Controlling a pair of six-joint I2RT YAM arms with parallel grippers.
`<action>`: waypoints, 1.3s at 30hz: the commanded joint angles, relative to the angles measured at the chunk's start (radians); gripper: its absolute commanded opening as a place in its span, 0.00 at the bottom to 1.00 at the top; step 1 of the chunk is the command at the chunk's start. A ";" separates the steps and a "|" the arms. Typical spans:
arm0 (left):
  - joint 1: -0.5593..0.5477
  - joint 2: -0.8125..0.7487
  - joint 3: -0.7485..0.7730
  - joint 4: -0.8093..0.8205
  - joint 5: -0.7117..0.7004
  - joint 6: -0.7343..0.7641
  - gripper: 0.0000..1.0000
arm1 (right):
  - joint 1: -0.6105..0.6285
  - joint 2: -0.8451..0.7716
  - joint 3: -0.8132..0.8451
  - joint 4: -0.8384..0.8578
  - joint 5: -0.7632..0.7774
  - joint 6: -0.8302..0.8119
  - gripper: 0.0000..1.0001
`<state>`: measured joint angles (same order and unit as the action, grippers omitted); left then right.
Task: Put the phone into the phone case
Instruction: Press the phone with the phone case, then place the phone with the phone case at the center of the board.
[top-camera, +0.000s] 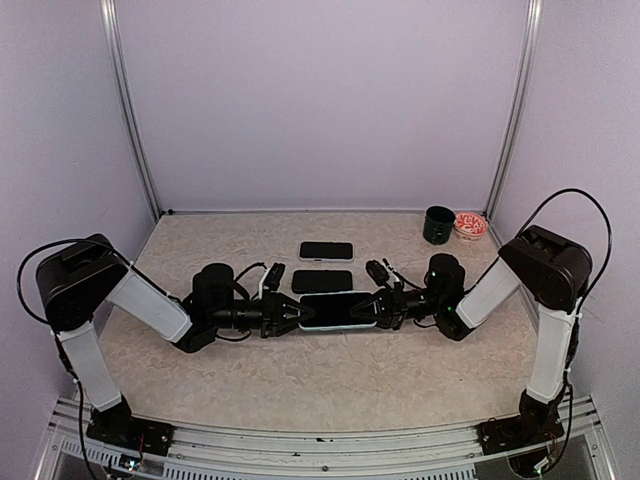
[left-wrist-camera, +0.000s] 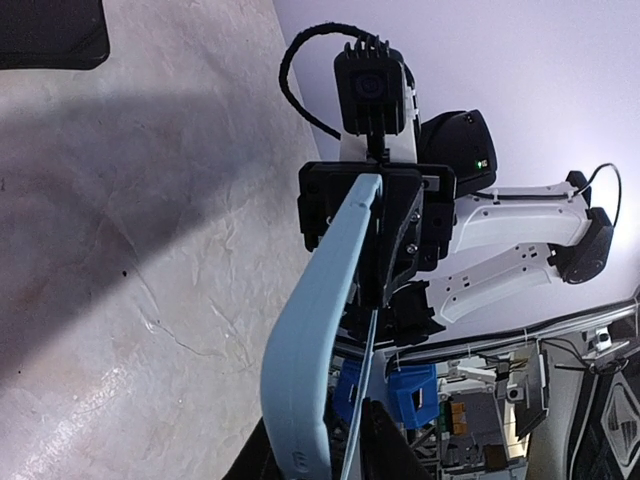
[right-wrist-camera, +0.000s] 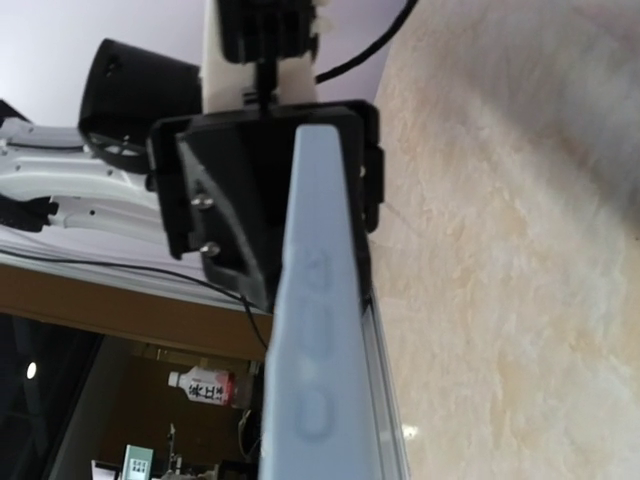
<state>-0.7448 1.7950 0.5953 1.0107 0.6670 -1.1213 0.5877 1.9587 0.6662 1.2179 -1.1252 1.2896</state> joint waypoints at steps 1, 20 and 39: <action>-0.001 0.013 0.006 0.089 0.029 -0.007 0.20 | 0.012 0.006 0.005 0.102 -0.023 0.021 0.01; -0.005 -0.053 -0.004 0.007 -0.004 0.050 0.00 | 0.011 -0.087 0.001 -0.112 -0.006 -0.117 0.31; 0.023 -0.178 -0.002 -0.168 -0.023 0.170 0.00 | -0.009 -0.194 0.020 -0.422 0.008 -0.333 0.41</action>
<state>-0.7399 1.6531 0.5934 0.8265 0.6548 -0.9817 0.5911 1.8103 0.6838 0.8089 -1.1046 0.9840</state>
